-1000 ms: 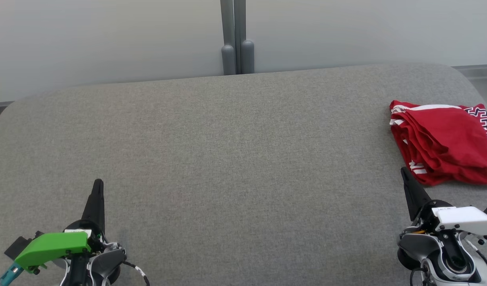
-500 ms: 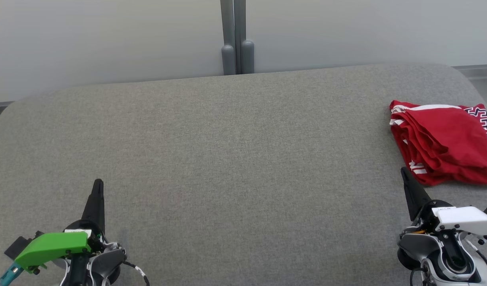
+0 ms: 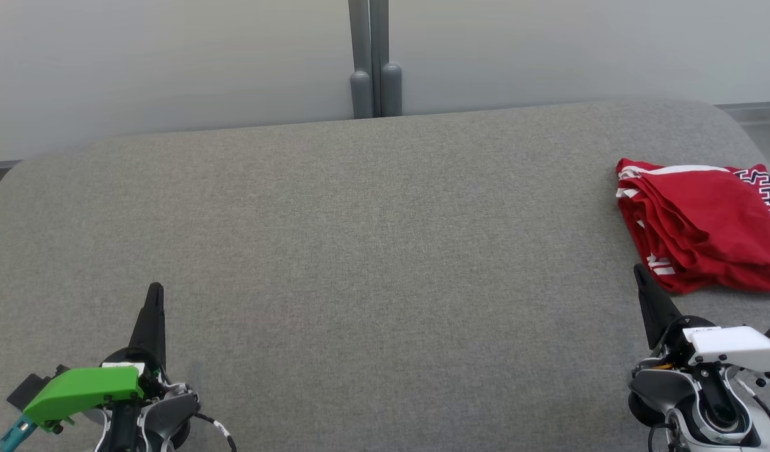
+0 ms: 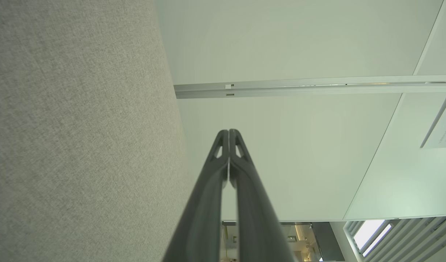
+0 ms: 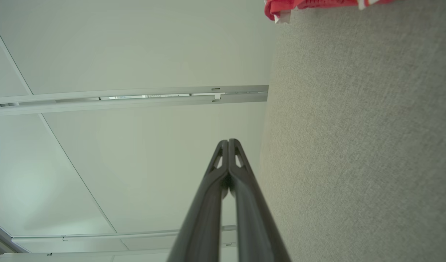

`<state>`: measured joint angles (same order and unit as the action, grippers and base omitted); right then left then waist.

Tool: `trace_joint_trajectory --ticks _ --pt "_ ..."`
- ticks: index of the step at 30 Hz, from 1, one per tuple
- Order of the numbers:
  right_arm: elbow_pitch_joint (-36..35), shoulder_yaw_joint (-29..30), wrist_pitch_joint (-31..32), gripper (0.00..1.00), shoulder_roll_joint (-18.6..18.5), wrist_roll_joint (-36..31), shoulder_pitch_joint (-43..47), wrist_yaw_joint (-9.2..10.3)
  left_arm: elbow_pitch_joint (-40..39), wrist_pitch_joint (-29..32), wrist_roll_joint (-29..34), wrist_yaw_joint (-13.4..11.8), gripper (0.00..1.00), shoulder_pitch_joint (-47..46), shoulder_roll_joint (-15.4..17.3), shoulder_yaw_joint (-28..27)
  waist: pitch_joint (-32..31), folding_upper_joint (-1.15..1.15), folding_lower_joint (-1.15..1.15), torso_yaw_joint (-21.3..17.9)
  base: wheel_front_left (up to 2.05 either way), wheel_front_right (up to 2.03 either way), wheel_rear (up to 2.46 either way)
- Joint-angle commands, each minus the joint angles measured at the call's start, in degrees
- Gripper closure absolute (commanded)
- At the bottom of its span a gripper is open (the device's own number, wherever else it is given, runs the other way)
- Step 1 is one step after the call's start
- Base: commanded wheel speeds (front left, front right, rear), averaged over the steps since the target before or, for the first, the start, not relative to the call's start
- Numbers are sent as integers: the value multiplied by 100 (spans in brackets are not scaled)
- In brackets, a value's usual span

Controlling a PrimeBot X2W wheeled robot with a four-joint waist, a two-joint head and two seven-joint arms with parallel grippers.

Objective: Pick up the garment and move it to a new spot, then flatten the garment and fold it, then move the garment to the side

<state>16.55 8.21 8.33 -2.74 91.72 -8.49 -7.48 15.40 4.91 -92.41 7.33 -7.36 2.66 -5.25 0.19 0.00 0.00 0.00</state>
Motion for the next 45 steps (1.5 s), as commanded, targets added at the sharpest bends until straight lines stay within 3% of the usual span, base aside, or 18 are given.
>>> trace_joint_trajectory --ticks 1,45 --pt "-22 10 20 100 -25 35 -31 -2 -14 2 -7 34 100 -58 40 -12 0 0 0 0 0 0 0" --pt "-22 10 20 100 -25 35 -31 -2 -14 2 -7 34 100 -58 40 -11 0 0 0 0 0 0 0"
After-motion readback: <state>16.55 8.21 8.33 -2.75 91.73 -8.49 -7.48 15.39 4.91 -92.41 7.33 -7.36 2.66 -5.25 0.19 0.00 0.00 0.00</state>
